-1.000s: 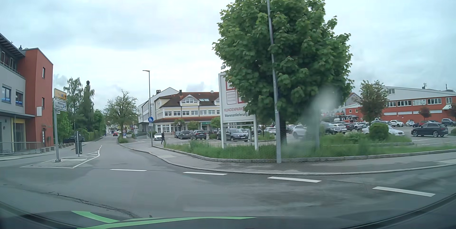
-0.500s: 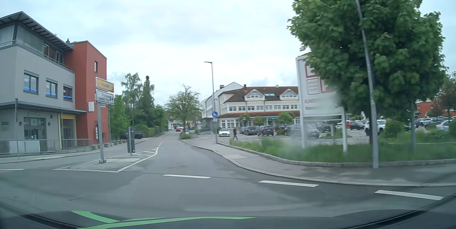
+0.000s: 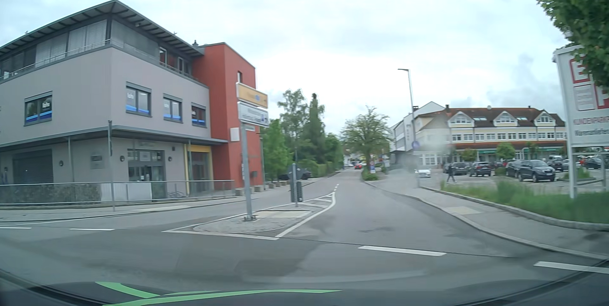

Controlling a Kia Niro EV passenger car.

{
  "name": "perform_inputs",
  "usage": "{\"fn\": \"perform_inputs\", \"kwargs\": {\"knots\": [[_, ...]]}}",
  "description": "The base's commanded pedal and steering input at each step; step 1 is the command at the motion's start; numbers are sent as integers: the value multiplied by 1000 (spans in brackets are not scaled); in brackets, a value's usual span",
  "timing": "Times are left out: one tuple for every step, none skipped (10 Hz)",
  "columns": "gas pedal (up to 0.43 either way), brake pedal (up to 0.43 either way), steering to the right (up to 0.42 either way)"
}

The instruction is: Follow the waypoints while adhering to traffic rules and regulations

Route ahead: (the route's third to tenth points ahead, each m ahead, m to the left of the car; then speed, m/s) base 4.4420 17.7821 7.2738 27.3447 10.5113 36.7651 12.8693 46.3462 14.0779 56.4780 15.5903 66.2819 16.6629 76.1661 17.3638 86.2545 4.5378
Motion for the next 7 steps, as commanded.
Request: {"fn": "perform_inputs", "kwargs": {"knots": [[28, 0, -621], [28, 0, -616], [28, 0, -614], [28, 0, -612], [28, 0, -610], [28, 0, -609], [28, 0, -607]]}}
